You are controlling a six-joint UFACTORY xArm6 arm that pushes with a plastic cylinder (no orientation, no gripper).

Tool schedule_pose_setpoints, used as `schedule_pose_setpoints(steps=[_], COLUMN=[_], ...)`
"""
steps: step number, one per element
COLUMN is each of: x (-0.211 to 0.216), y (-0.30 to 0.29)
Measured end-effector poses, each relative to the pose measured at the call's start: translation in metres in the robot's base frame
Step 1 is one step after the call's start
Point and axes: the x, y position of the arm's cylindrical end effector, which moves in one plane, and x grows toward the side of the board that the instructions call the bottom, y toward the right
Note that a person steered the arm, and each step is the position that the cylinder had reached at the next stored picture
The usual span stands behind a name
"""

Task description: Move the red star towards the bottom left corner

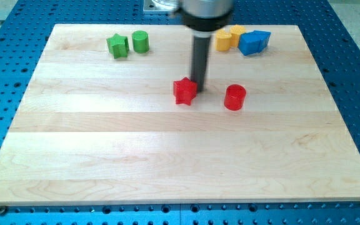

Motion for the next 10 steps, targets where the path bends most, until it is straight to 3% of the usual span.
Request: schedule_pose_setpoints(steps=[1,2,3,4,5,7,8,10], x=[0.013,0.037,-0.007,-0.001,0.009,0.088,0.105,0.092], y=[-0.083,-0.072,-0.029,0.036,0.033,-0.105,-0.172,-0.208])
